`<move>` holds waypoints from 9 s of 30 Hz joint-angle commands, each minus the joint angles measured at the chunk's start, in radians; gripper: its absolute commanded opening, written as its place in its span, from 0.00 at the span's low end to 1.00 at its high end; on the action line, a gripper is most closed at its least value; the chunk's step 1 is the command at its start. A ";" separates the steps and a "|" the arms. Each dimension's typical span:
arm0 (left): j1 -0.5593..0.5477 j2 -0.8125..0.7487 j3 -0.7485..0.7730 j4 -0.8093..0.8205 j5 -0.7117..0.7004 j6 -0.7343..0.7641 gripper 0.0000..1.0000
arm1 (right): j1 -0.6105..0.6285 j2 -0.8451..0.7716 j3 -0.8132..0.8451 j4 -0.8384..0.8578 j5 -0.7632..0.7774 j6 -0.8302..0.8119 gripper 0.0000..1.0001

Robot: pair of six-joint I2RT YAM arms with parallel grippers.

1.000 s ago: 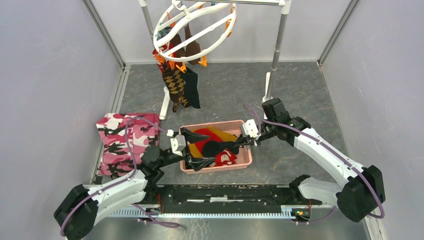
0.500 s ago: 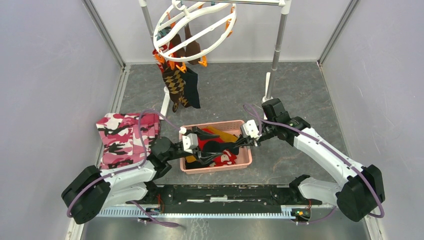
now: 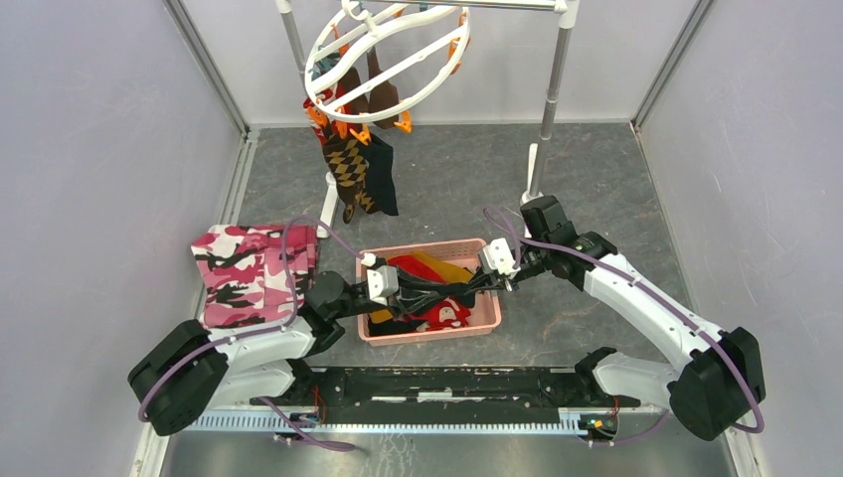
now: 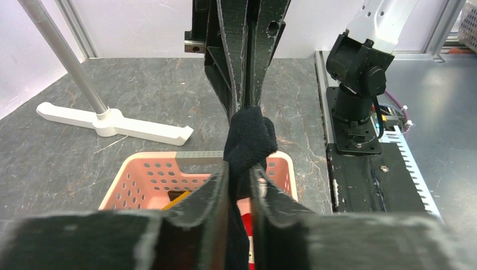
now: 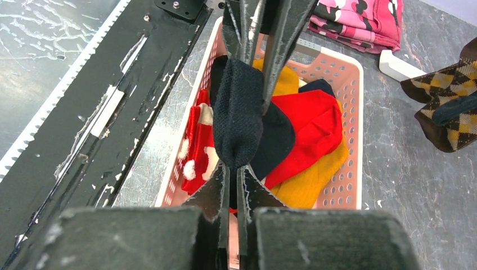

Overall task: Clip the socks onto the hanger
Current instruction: Pick up the sock from the bin.

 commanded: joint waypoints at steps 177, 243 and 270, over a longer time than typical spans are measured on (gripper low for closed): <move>0.132 0.150 0.004 0.571 0.017 -0.523 0.02 | -0.020 0.107 0.346 -0.093 -0.043 0.102 0.28; 0.083 -0.087 0.092 -0.132 0.110 -0.180 0.02 | 0.057 0.041 -0.048 0.355 -0.007 0.433 0.61; 0.092 -0.091 0.100 -0.344 -0.261 -0.893 0.83 | 0.067 0.023 -0.028 0.247 0.241 0.293 0.00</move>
